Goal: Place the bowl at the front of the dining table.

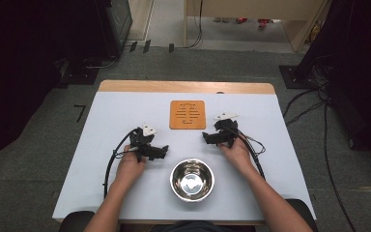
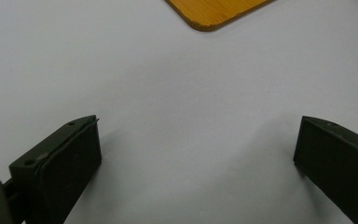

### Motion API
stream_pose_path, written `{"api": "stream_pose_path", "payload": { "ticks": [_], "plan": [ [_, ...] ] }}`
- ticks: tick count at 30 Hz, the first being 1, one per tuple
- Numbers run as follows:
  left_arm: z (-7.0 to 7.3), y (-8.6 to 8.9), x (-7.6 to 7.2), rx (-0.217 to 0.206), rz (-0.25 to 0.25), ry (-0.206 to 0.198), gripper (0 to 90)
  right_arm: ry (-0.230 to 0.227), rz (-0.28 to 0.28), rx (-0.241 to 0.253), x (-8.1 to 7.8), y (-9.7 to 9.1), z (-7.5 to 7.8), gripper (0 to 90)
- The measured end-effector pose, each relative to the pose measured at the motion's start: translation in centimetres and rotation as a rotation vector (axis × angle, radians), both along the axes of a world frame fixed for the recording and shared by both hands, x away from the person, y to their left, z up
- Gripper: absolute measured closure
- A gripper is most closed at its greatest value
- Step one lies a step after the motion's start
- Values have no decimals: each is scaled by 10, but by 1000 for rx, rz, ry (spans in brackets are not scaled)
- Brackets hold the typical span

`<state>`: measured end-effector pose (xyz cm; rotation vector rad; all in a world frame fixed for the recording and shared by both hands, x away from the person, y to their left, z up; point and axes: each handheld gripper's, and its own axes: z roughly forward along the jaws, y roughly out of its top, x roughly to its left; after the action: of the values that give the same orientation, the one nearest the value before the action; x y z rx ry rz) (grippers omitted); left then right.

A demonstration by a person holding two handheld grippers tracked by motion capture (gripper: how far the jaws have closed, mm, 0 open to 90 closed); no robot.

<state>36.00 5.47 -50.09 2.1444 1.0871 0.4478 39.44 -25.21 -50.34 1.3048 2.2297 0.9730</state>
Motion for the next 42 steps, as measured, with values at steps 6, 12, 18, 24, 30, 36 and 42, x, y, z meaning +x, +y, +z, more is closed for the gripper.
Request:
{"api": "stream_pose_path", "payload": {
  "ticks": [6,12,18,24,30,36,42],
  "plan": [
    [0,0,0,1,0,0,4,-2,2,-3,0,0,0,83],
    [0,0,0,1,0,0,4,-1,2,-3,0,0,0,82],
    [0,0,0,1,-1,0,4,-1,3,0,1,0,0,82],
    [0,0,0,1,-1,0,4,0,3,-1,0,0,0,82],
    [0,0,0,1,-1,0,4,-3,4,-2,0,1,0,87],
    [0,0,0,1,-1,0,4,-7,4,-8,0,1,0,91],
    [0,0,0,0,0,0,4,13,4,-12,2,2,2,98]
  ]
}}
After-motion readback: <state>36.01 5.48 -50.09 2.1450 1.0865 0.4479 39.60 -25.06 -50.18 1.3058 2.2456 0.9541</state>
